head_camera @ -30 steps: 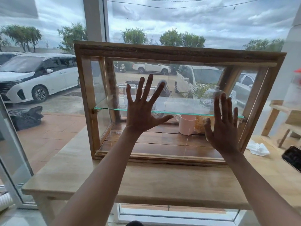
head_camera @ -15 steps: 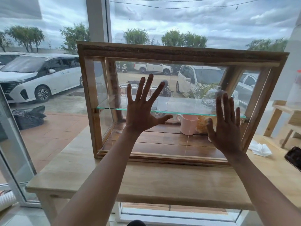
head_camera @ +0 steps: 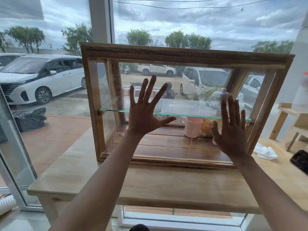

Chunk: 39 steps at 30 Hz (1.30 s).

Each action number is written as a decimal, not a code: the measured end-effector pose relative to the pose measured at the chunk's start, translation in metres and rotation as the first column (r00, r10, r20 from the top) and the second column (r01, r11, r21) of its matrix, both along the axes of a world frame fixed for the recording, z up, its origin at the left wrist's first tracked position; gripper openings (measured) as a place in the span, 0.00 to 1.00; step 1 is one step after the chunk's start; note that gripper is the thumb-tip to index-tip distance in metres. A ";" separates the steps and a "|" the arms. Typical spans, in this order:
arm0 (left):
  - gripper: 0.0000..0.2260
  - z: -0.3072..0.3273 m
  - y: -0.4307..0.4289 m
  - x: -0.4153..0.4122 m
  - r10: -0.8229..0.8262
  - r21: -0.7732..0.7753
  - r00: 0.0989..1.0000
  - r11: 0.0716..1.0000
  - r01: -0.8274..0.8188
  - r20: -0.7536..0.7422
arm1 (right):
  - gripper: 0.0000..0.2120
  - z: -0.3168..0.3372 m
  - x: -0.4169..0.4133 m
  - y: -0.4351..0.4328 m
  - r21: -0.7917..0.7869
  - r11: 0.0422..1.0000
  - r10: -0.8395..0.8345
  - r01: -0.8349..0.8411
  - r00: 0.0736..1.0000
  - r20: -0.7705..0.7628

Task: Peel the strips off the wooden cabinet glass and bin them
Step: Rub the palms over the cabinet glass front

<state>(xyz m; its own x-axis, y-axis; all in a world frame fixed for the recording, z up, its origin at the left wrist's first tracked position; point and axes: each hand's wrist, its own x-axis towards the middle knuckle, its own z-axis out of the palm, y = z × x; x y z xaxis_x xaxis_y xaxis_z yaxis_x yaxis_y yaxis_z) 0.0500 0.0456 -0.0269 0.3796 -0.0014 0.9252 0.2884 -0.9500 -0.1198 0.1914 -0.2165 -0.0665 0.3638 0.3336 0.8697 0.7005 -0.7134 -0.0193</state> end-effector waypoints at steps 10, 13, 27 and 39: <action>0.52 0.006 0.028 -0.036 -0.123 -0.069 0.976 0.991 0.112 -0.182 | 0.38 0.020 -0.032 0.022 0.163 0.983 0.098 -0.089 0.994 -0.048; 0.54 0.012 0.032 -0.046 -0.053 0.000 0.962 0.998 0.055 -0.267 | 0.40 0.038 -0.050 0.035 0.080 0.984 0.158 -0.160 0.987 0.032; 0.64 -0.004 0.030 -0.054 -0.014 -0.044 0.936 0.999 -0.001 -0.353 | 0.63 0.056 -0.056 0.038 -0.376 0.926 0.001 0.028 0.997 0.075; 0.63 -0.004 0.036 -0.061 0.021 -0.012 0.944 1.000 -0.027 -0.330 | 0.58 0.053 -0.054 0.046 -0.318 0.946 0.082 -0.060 0.995 0.058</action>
<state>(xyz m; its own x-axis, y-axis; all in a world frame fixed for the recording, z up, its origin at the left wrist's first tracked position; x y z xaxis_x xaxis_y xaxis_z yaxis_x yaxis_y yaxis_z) -0.0106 0.0819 -0.0306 0.6634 0.0252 0.7478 0.2581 -0.9458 -0.1971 0.1377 -0.1710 -0.0136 0.2711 0.6177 0.7382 0.7411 -0.6234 0.2494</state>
